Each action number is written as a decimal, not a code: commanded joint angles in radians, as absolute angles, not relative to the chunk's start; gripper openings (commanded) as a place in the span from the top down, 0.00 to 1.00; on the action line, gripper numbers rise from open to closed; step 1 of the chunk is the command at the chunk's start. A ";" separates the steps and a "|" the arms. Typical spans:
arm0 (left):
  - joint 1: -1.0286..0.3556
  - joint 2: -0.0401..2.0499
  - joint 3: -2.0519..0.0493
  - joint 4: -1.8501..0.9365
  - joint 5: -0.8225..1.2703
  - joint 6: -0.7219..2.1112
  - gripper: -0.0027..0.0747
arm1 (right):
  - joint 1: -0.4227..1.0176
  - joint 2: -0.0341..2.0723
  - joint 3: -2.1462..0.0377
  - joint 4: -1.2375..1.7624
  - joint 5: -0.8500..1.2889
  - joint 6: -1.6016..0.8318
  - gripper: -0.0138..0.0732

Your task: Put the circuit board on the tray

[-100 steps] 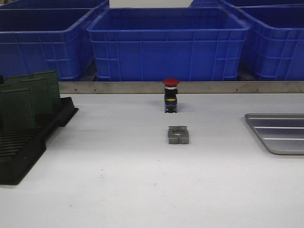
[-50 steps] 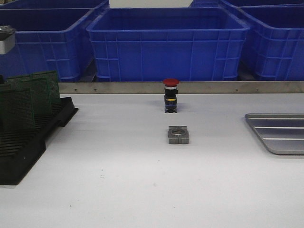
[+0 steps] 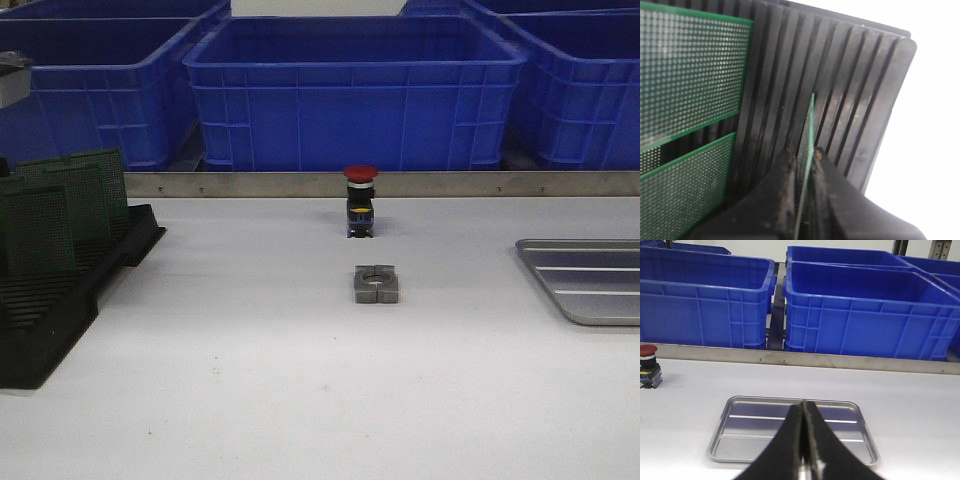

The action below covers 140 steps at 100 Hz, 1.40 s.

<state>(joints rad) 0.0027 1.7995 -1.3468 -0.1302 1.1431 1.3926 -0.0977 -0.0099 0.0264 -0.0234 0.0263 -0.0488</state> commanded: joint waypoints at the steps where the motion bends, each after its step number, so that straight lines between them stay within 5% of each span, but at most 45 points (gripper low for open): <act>1: 0.003 1.756 -1.416 -0.171 1.186 1.375 0.99 | -0.098 -0.037 0.014 -0.034 -0.051 -0.053 0.97; 32: -0.036 1.747 -1.505 -0.309 1.278 1.393 0.99 | -0.098 -0.037 0.014 -0.034 -0.051 -0.053 0.97; 85: -0.301 1.751 -1.505 -0.747 1.276 1.472 0.99 | -0.098 -0.037 0.014 -0.034 -0.051 -0.053 0.97; 140: -0.452 1.754 -1.505 -0.792 1.246 1.475 0.99 | -0.098 -0.037 0.014 -0.034 -0.055 -0.053 0.97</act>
